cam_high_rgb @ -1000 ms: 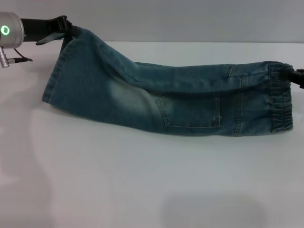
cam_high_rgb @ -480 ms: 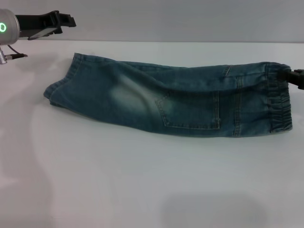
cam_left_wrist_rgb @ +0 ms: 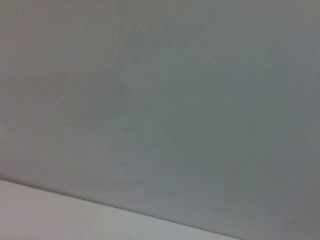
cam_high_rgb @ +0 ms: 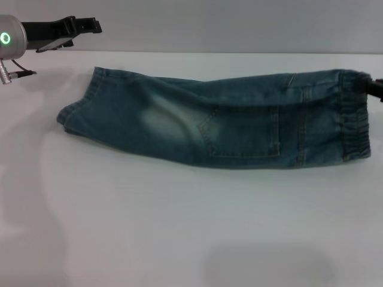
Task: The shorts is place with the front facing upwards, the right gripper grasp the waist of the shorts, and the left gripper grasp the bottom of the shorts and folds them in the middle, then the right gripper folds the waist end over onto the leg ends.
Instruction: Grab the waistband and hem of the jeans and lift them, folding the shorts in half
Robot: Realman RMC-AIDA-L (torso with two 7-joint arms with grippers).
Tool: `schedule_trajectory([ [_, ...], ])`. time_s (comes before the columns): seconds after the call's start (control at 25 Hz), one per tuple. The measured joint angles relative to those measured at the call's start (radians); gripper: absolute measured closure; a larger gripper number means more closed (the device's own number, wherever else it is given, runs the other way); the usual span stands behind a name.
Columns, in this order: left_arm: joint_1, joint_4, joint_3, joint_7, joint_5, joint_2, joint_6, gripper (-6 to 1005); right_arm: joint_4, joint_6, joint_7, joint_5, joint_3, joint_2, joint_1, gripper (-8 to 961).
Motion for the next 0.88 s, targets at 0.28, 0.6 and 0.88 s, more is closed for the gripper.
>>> schedule_trajectory([
  [0.28, 0.0, 0.0, -0.003, 0.0, -0.001, 0.0, -0.002, 169, 0.005, 0.074, 0.034, 0.006, -0.009, 0.001, 0.011, 899],
  [0.6, 0.0, 0.001, -0.005, 0.0, -0.001, 0.0, -0.002, 172, 0.043, 0.225, 0.093, -0.003, -0.083, 0.011, 0.024, 779],
  [0.88, 0.0, 0.012, -0.006, 0.011, -0.001, -0.002, -0.003, 173, 0.022, 0.269, 0.092, 0.003, -0.085, 0.022, 0.015, 565],
])
